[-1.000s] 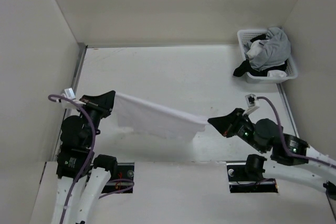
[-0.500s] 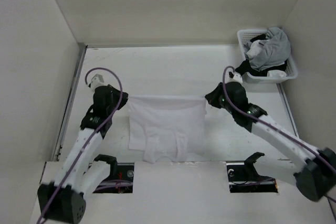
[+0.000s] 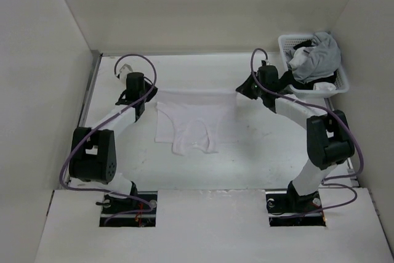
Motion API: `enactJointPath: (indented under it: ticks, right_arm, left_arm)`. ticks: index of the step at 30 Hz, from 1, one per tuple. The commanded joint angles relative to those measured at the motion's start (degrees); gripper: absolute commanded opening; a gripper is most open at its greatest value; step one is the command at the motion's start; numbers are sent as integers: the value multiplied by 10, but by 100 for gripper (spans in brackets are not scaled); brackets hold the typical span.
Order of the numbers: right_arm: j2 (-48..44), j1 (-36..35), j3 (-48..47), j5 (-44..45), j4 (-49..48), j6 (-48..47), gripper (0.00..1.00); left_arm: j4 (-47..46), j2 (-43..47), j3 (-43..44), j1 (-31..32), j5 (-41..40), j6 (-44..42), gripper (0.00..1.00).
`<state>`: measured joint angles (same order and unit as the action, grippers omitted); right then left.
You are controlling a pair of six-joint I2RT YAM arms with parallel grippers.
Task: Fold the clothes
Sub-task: Fold the tank top
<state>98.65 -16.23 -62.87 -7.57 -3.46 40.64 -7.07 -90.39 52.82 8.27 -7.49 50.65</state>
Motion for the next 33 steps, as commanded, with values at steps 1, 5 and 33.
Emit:
enactJointPath:
  ticks: [1,5,33]
  right_arm:
    - [-52,-6,26,-17,-38,-8,4]
    - [-136,-24,149,-2,-79,12,4]
    - [-290,-99,368,65,-44,45,61]
  left_arm:
    - [-53,78,-29,8,-1,4,0]
    - [-75,158,-153,9,14,11,1]
    - [47,466,-361,80,-2,28,22]
